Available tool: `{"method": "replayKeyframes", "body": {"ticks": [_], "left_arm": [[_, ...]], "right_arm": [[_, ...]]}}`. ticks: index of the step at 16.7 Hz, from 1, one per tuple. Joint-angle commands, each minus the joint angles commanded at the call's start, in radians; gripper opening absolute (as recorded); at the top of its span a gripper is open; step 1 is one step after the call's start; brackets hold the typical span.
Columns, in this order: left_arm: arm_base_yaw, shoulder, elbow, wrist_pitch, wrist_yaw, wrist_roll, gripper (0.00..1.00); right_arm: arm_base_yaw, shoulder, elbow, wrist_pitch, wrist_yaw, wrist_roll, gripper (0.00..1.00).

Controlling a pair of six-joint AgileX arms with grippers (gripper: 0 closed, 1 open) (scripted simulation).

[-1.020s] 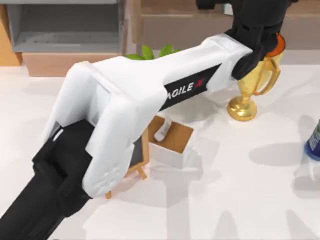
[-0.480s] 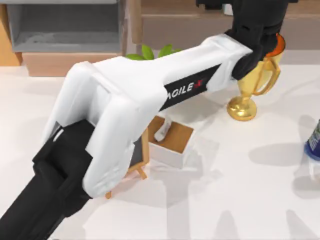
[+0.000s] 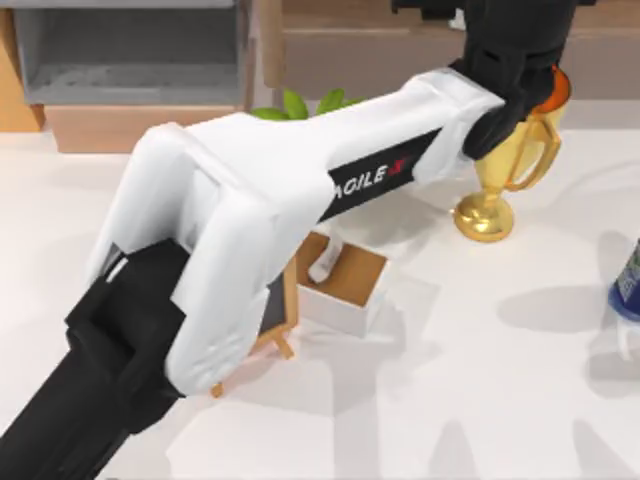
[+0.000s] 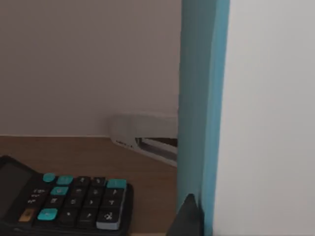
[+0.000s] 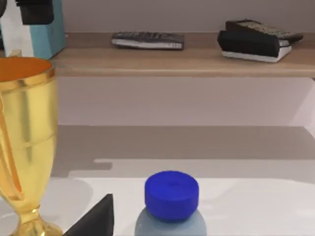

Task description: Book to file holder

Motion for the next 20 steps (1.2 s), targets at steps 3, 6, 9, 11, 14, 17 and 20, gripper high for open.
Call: {"method": "replayKeyframes", "body": {"ticks": [3,6,9,11,14,17,20], "left_arm": [[0.000,0.000,0.000,0.000,0.000,0.000,0.00],[0.000,0.000,0.000,0.000,0.000,0.000,0.00],[-0.005,-0.002,0.003,-0.002,0.000,0.001,0.00],[-0.005,-0.004,0.022,-0.024,0.000,0.002,0.00],[-0.005,-0.009,0.045,-0.052,-0.001,0.002,0.00],[-0.005,-0.005,0.042,-0.050,-0.001,0.003,0.00],[-0.007,-0.026,0.017,-0.042,0.009,0.022,0.00]], "right_arm": [[0.000,0.000,0.000,0.000,0.000,0.000,1.00],[0.000,0.000,0.000,0.000,0.000,0.000,1.00],[0.000,0.000,0.000,0.000,0.000,0.000,1.00],[0.000,0.000,0.000,0.000,0.000,0.000,1.00],[0.000,0.000,0.000,0.000,0.000,0.000,1.00],[0.000,0.000,0.000,0.000,0.000,0.000,1.00],[0.000,0.000,0.000,0.000,0.000,0.000,1.00]]}}
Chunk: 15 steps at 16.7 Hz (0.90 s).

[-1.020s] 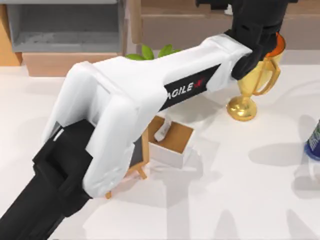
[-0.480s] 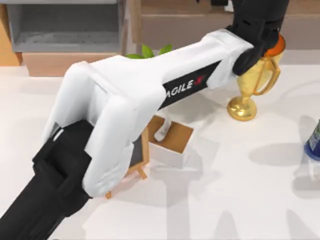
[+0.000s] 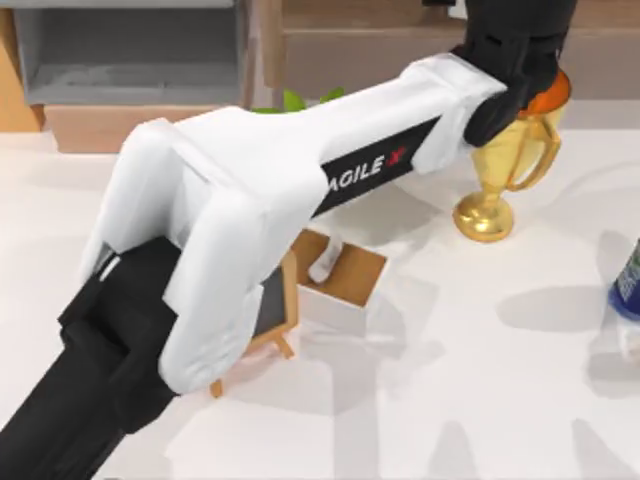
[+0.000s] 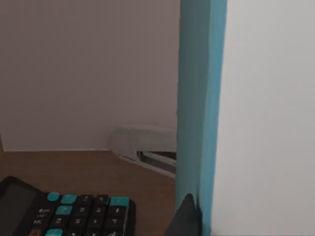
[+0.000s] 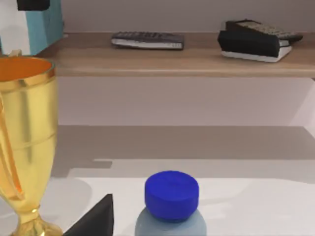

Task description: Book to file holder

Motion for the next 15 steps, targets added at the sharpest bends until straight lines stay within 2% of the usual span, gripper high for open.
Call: {"method": "replayKeyframes", "body": {"ticks": [3,6,11,15], "left_arm": [[-0.007,-0.082,-0.115,0.026,0.033,0.080,0.00],[-0.020,-0.211,-0.312,0.060,0.073,0.207,0.00],[-0.054,-0.513,-0.743,0.132,0.143,0.486,0.00],[-0.042,-0.773,-1.109,0.199,0.196,0.732,0.00]], "right_arm": [[0.000,0.000,0.000,0.000,0.000,0.000,1.00],[0.000,0.000,0.000,0.000,0.000,0.000,1.00],[0.000,0.000,0.000,0.000,0.000,0.000,1.00],[0.000,0.000,0.000,0.000,0.000,0.000,1.00]]}}
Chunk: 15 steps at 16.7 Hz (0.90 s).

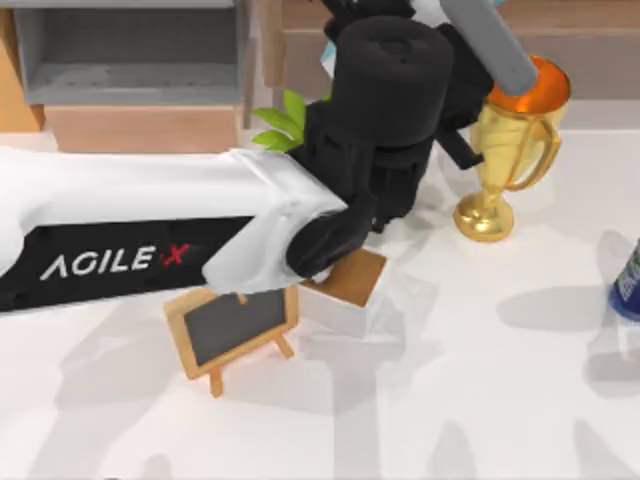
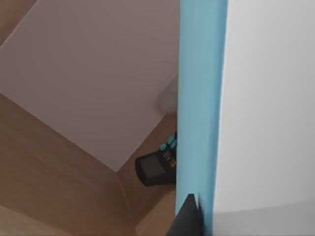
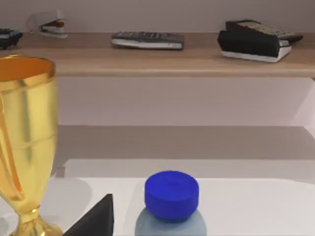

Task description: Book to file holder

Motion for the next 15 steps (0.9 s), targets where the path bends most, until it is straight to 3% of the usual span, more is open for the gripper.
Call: {"method": "replayKeyframes", "body": {"ticks": [4,8,11,15], "left_arm": [[0.093,-0.214,-0.316,0.067,0.053,0.235,0.00],[0.272,-0.311,-0.527,0.124,0.120,0.446,0.00],[0.418,-0.283,-0.588,0.165,0.196,0.577,0.00],[0.572,-0.167,-0.544,0.222,0.317,0.704,0.00]], "right_arm": [[0.000,0.000,0.000,0.000,0.000,0.000,1.00],[0.000,0.000,0.000,0.000,0.000,0.000,1.00],[0.000,0.000,0.000,0.000,0.000,0.000,1.00],[0.000,0.000,0.000,0.000,0.000,0.000,1.00]]}}
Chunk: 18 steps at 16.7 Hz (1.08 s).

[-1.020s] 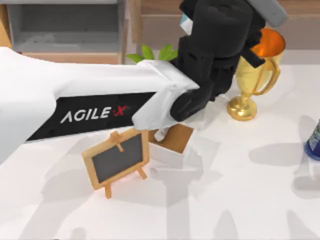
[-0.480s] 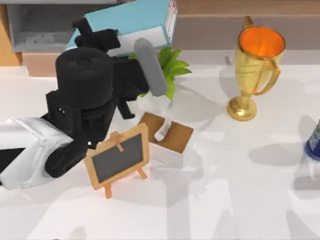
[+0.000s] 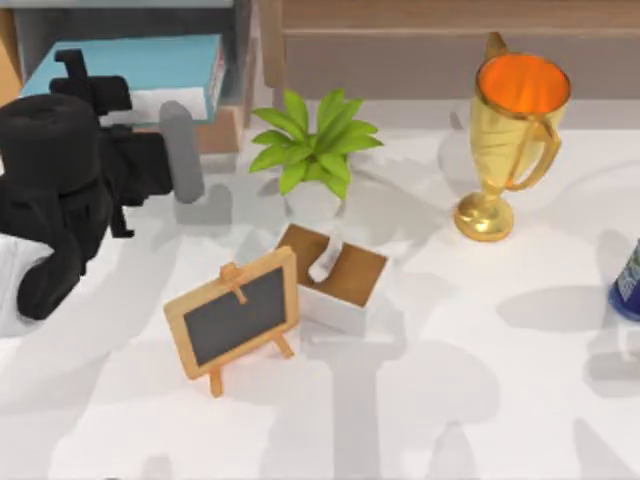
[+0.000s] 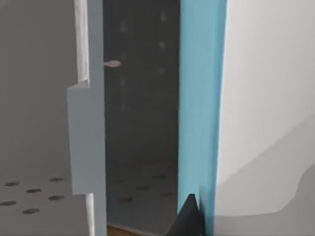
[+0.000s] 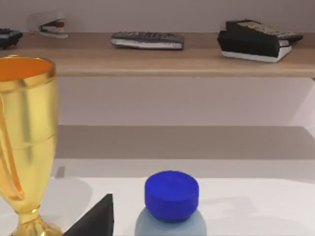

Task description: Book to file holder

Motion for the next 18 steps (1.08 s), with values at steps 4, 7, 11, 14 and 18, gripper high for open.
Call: {"method": "replayKeyframes", "body": {"ticks": [4,7,11,14,18], "left_arm": [[0.072,0.098,0.070,0.033,0.081,0.059,0.00],[0.076,0.105,0.075,0.035,0.087,0.062,0.00],[0.073,0.105,0.075,0.034,0.085,0.062,0.00],[0.082,0.144,0.131,0.031,0.093,0.063,0.00],[0.092,0.209,0.193,0.022,0.103,0.066,0.00]], "right_arm": [[0.000,0.000,0.000,0.000,0.000,0.000,1.00],[0.000,0.000,0.000,0.000,0.000,0.000,1.00],[0.000,0.000,0.000,0.000,0.000,0.000,1.00],[0.000,0.000,0.000,0.000,0.000,0.000,1.00],[0.000,0.000,0.000,0.000,0.000,0.000,1.00]]}}
